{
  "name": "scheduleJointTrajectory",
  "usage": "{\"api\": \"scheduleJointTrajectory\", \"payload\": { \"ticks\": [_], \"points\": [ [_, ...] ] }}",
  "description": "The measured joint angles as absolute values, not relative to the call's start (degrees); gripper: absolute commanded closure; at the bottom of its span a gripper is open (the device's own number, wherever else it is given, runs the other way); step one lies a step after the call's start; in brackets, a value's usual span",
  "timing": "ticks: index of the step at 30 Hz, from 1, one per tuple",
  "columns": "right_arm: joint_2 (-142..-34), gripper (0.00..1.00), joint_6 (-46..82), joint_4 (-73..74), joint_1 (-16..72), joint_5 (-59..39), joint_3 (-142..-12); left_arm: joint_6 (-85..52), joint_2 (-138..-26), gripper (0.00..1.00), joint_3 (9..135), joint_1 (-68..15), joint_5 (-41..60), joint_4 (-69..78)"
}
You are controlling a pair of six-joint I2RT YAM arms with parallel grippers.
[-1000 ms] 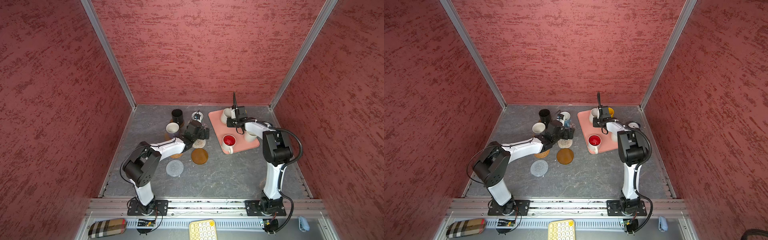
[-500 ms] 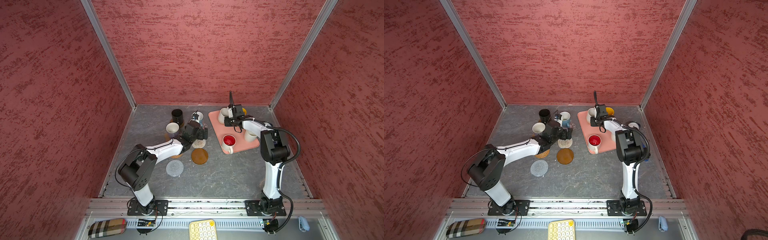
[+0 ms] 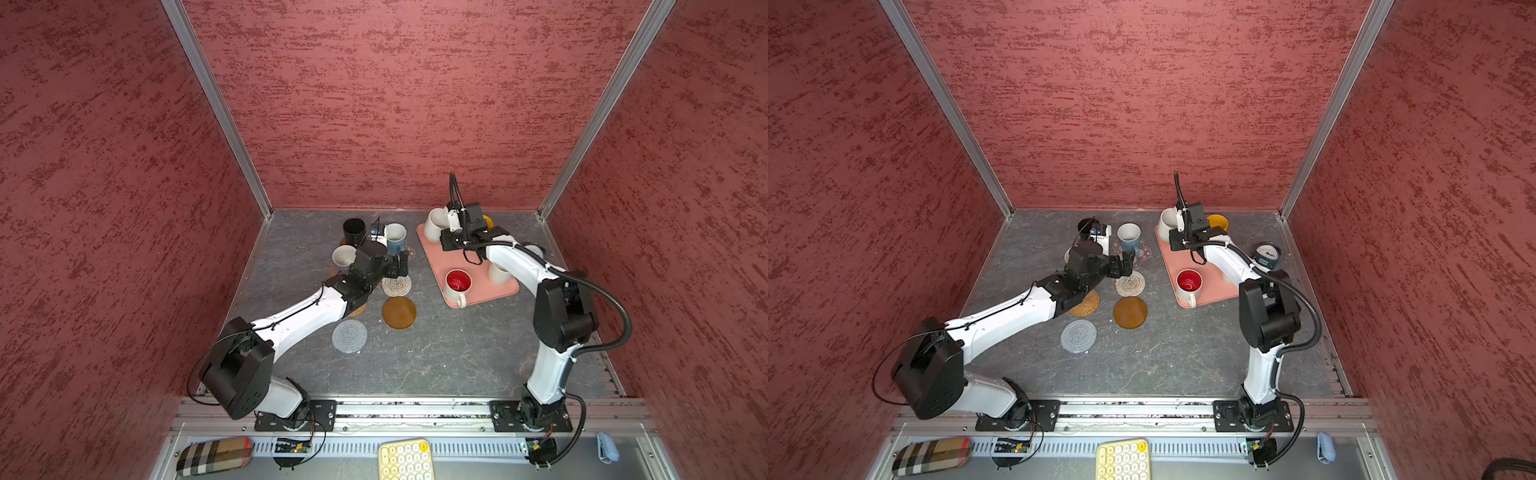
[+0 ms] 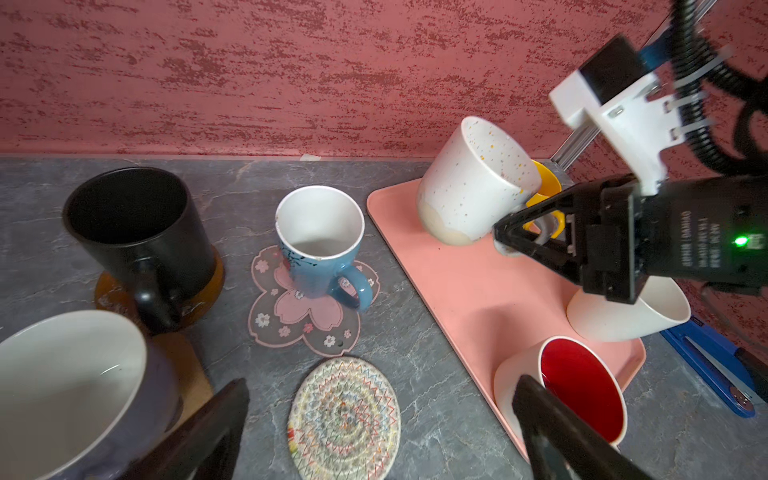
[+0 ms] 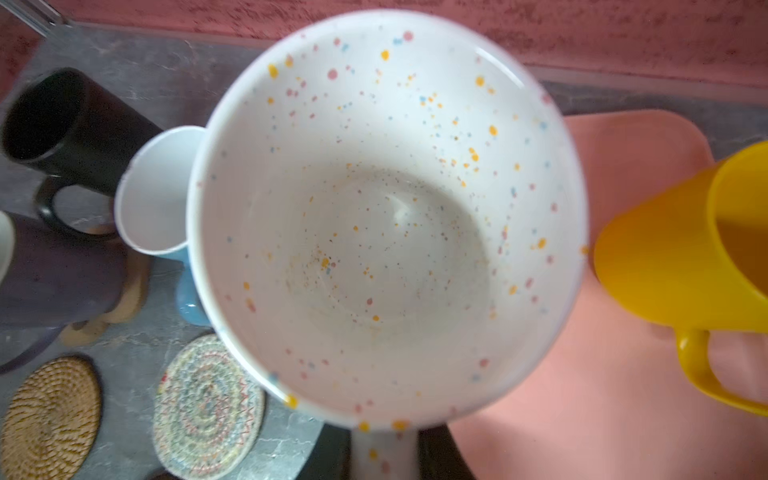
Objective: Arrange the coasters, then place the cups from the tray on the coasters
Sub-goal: 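Lift the speckled mug off the tray with the right gripper while the left draws back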
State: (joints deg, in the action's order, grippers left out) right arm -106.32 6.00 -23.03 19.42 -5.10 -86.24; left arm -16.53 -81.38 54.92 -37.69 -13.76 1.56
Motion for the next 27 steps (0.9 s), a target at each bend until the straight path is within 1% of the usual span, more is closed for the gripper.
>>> {"api": "scheduleJointTrajectory", "payload": {
  "ticks": [11, 16, 27],
  "points": [
    [-96.01, 1.0, 6.17, -23.88, 24.82, -3.38, -78.74, -19.51, -67.79, 0.0, 50.02, -39.13, -16.34, -7.14],
    [-91.98, 1.0, 6.96, -24.29, 28.1, -3.18, -74.61, -20.64, -63.68, 0.0, 49.36, -39.9, -17.39, -11.4],
    [-89.43, 1.0, 8.6, -23.79, 36.64, -2.31, -69.36, -22.98, -55.94, 0.0, 45.1, -42.06, -20.6, -19.2]
  ]
}}
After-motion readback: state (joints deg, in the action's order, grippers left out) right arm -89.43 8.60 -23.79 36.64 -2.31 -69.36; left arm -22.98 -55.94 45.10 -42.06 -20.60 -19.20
